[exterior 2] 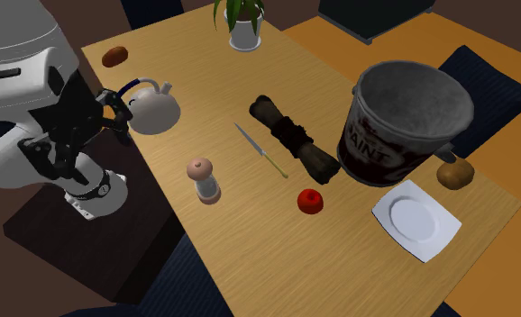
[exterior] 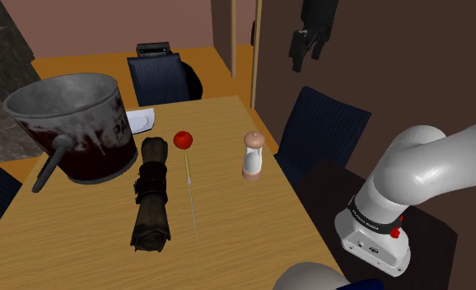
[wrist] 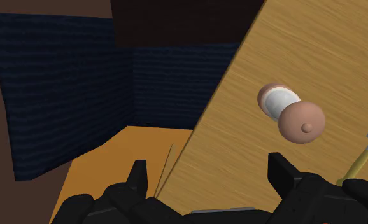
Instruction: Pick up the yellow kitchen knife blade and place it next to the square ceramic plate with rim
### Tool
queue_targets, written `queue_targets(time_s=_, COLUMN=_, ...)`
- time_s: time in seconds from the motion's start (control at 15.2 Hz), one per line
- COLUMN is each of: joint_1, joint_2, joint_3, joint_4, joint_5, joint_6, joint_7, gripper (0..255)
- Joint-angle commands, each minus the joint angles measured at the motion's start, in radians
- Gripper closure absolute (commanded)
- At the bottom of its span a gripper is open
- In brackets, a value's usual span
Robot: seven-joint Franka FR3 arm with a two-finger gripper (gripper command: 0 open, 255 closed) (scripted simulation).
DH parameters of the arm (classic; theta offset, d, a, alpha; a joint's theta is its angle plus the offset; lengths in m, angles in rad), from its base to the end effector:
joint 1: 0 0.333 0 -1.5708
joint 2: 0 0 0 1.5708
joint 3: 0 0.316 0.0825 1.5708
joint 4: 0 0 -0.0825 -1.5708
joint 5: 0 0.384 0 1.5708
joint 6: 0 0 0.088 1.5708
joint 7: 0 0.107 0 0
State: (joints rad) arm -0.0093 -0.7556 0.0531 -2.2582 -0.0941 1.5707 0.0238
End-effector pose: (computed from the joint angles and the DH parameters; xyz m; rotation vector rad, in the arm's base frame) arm 0.3159 0.0100 0.6277 3.0111 0.0054 0.1069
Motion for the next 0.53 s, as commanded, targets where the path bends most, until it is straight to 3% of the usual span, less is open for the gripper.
queue_targets(time_s=0.0, joint_1=0.000, joint_2=0.000, joint_3=0.000, joint_4=0.000, joint_5=0.000, joint_6=0.000, joint_7=0.000, gripper=0)
queue_targets(time_s=0.46, joint_1=0.019, joint_2=0.021, joint_3=0.123, joint_4=-0.132, joint_5=0.096, joint_6=0.134, joint_7=0.210, gripper=0)
